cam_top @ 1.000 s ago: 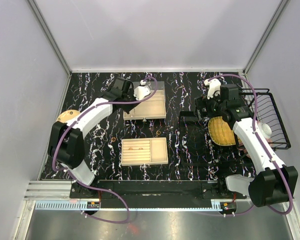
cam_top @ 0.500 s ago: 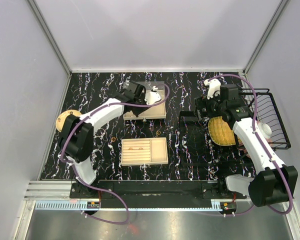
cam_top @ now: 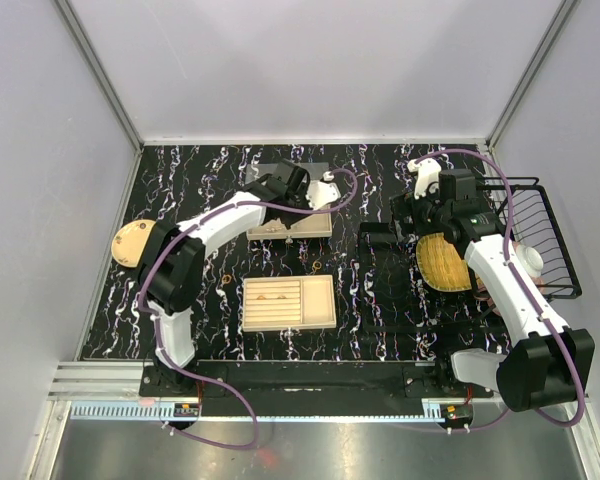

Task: Organize the mixed jewelry

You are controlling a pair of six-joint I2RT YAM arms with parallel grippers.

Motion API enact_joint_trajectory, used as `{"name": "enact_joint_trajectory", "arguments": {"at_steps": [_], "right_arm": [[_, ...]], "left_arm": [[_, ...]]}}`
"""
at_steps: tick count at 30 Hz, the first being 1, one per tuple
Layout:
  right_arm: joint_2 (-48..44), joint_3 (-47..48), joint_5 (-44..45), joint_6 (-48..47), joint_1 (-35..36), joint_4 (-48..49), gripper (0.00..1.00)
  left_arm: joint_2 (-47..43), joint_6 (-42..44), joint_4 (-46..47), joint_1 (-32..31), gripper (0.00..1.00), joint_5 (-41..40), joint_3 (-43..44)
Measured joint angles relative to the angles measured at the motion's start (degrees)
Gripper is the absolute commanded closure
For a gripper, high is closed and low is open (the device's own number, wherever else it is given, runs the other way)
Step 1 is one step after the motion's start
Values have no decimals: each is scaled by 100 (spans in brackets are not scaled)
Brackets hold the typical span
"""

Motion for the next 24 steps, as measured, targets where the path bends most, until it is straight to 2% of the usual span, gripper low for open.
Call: {"name": "enact_joint_trajectory", "arguments": {"at_steps": [16, 24], "right_arm": [[20, -17, 105, -24, 0, 0, 0], [22, -22, 118, -33, 0, 0, 0]], "left_arm": [[476, 203, 146, -249, 100, -205, 262], [612, 212, 234, -317, 87, -262, 365]]}}
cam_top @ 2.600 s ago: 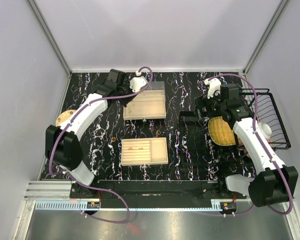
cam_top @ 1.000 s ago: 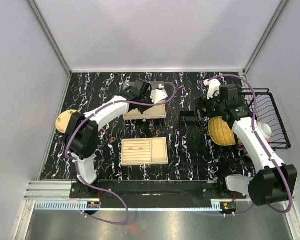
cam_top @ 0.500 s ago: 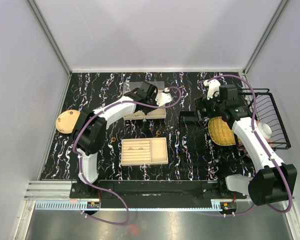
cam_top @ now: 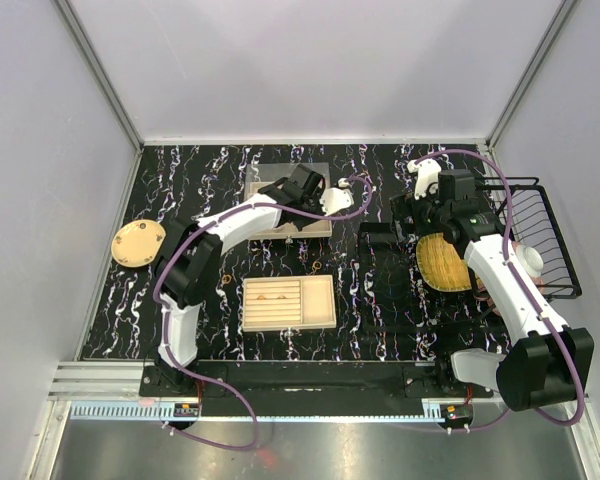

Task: Organize the mixed jewelry

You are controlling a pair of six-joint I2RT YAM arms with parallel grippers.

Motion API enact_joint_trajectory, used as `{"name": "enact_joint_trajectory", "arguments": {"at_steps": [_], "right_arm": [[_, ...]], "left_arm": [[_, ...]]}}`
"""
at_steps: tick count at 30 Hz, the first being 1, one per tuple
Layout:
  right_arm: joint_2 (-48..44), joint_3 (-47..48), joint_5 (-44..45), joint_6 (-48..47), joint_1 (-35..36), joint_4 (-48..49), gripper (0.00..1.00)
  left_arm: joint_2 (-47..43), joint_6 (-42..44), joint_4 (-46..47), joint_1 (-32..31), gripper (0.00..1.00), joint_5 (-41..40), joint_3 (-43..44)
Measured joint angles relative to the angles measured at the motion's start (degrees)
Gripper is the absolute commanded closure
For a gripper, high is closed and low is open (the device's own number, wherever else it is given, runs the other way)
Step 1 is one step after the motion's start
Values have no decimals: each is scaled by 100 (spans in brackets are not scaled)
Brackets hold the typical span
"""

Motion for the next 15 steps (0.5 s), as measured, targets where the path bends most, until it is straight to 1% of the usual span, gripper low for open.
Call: {"name": "enact_joint_trajectory", "arguments": {"at_steps": [1, 3, 10, 11, 15], "right_arm": [[0, 0, 0, 0, 2, 0, 0], [0, 0, 0, -2, 0, 0, 0], [0, -22, 0, -2, 2, -2, 0], [0, -22, 2, 0, 0, -2, 0], [2, -22, 0, 0, 0, -2, 0]], "left_arm": [[15, -2, 0, 0, 85, -15, 0], [44, -4, 0, 0, 83, -44, 0], [66, -15, -7, 0, 70, -70, 0], [61, -17, -11, 0, 65, -72, 0], [-15, -22, -15, 0, 56, -76, -2]]}}
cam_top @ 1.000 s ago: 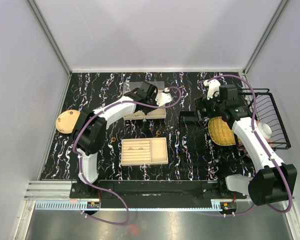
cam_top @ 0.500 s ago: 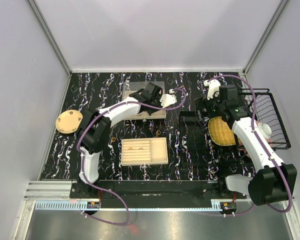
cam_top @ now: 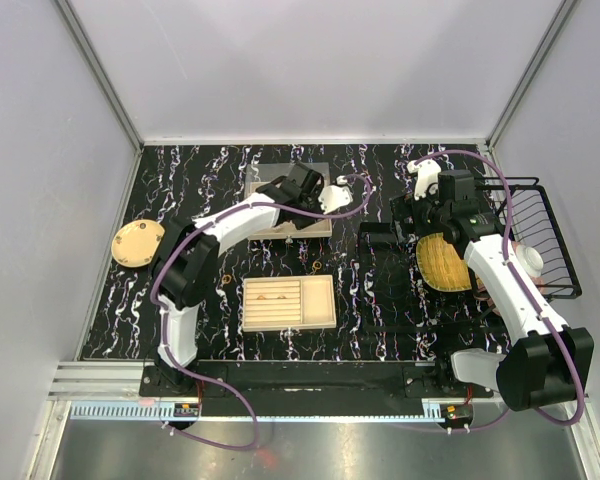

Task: Organize the mixed jewelry

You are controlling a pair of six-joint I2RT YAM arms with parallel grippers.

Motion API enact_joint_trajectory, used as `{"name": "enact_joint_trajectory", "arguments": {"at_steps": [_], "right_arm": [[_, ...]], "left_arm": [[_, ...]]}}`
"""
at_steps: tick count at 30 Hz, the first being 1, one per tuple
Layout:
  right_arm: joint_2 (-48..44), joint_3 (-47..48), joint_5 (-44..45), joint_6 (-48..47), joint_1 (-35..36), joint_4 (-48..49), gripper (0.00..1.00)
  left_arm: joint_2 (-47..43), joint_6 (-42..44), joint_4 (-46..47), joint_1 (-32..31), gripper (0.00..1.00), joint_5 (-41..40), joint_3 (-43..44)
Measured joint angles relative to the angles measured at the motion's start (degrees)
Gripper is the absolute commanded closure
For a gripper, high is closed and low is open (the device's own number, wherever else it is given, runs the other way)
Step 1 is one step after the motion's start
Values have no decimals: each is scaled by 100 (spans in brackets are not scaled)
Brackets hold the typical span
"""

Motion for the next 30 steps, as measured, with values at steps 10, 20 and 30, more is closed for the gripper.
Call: {"name": "enact_joint_trajectory", "arguments": {"at_steps": [10, 20, 30], "right_arm": [[0, 0, 2, -2, 0, 2, 0], [-2, -4, 0, 0, 2, 2, 0], [0, -15, 0, 0, 2, 2, 0]], "left_arm": [[-627, -170, 0, 0, 46, 17, -28], [-1451, -348, -192, 0, 46, 212, -953], [-1954, -544, -603, 0, 45, 750, -1899]]}}
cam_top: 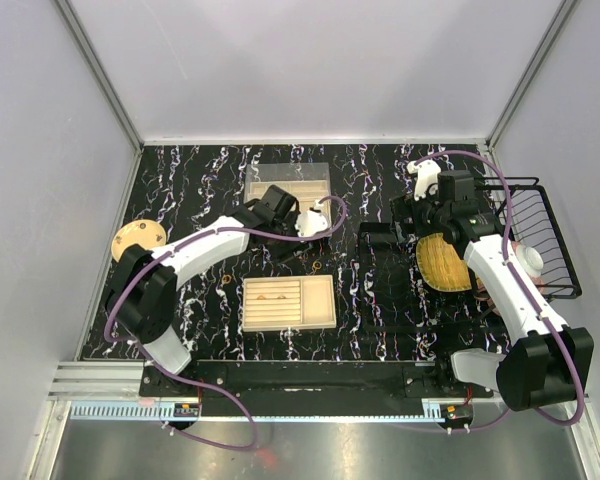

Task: Organize the mixed jewelry

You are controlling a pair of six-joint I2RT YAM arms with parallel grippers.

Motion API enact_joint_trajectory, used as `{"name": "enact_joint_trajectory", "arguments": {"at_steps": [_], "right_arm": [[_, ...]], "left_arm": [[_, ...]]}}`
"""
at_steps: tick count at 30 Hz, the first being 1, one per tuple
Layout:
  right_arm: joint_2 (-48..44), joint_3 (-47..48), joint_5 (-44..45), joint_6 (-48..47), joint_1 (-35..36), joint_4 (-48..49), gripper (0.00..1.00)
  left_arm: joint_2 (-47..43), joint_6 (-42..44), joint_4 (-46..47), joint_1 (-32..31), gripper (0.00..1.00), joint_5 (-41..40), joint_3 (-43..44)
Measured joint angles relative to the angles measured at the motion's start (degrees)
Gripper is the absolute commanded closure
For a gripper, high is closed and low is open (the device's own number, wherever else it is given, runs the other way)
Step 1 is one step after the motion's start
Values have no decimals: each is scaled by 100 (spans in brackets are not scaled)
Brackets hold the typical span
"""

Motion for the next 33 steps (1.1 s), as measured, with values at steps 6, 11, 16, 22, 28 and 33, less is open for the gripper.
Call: {"name": "enact_joint_trajectory", "arguments": {"at_steps": [6, 11, 16, 22, 28, 33], "right_arm": [[0, -11, -2, -2, -2, 0, 0], [0, -17, 0, -2, -2, 0, 0], [0, -17, 0, 0, -2, 0, 0], [0, -20, 0, 0, -2, 0, 0], [-2, -20, 0, -2, -2, 0, 0], [0, -20, 0, -2, -2, 0, 0]], "left_arm": [[-15, -20, 4, 0, 45, -24, -330], [48, -9, 120, 7, 45, -118, -328], [317, 42, 164, 44, 45, -166, -271], [474, 107, 179, 136, 45, -205, -256], [575, 181, 247, 280, 45, -271, -240], [715, 219, 315, 319, 45, -310, -208]]}}
